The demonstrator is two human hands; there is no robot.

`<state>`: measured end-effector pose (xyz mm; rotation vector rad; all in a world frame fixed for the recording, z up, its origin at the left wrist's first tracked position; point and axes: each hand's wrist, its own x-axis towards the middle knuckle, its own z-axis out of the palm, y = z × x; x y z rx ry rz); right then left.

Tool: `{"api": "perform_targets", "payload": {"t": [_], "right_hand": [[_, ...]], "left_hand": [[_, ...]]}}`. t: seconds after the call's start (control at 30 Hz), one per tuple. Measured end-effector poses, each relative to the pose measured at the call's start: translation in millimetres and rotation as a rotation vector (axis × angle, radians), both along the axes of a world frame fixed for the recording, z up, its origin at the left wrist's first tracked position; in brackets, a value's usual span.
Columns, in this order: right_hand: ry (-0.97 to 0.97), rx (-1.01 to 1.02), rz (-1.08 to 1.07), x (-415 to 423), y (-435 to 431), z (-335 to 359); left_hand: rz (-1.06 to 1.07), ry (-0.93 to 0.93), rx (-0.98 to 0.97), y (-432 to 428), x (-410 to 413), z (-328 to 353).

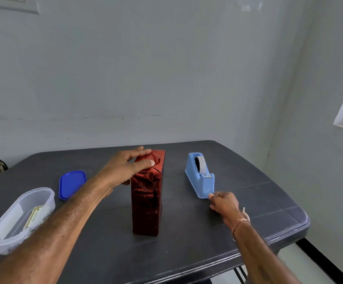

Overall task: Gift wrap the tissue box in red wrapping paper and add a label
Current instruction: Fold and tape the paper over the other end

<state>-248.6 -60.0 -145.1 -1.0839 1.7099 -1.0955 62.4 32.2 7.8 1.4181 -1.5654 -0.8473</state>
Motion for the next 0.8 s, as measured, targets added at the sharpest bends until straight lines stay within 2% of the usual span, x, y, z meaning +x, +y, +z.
{"api": "perform_targets", "payload": {"t": [0.07, 0.2, 0.33, 0.57, 0.7, 0.8], "right_hand": [[-0.026, 0.013, 0.085, -9.4, 13.4, 7.3], [-0.019, -0.037, 0.401, -18.0, 35.0, 57.3], [0.190, -0.188, 0.671, 1.9, 27.2, 132.6], [0.547, -0.291, 1.062, 77.3, 11.6, 222.9], [0.709, -0.262, 1.176, 115.6, 9.1, 245.1], [0.713, -0.231, 1.206, 128.7, 7.0, 253.7]], "left_hand": [[-0.006, 0.001, -0.007, -1.0, 0.7, -1.9], [-0.003, 0.017, -0.018, -2.0, 1.1, -2.5], [0.002, 0.025, -0.006, -1.2, 3.5, -1.0], [0.008, -0.004, -0.011, -2.8, 2.9, -0.5], [0.019, 0.030, -0.010, -4.6, 4.3, -2.3], [0.007, 0.017, -0.020, -6.5, 4.6, -4.1]]}}
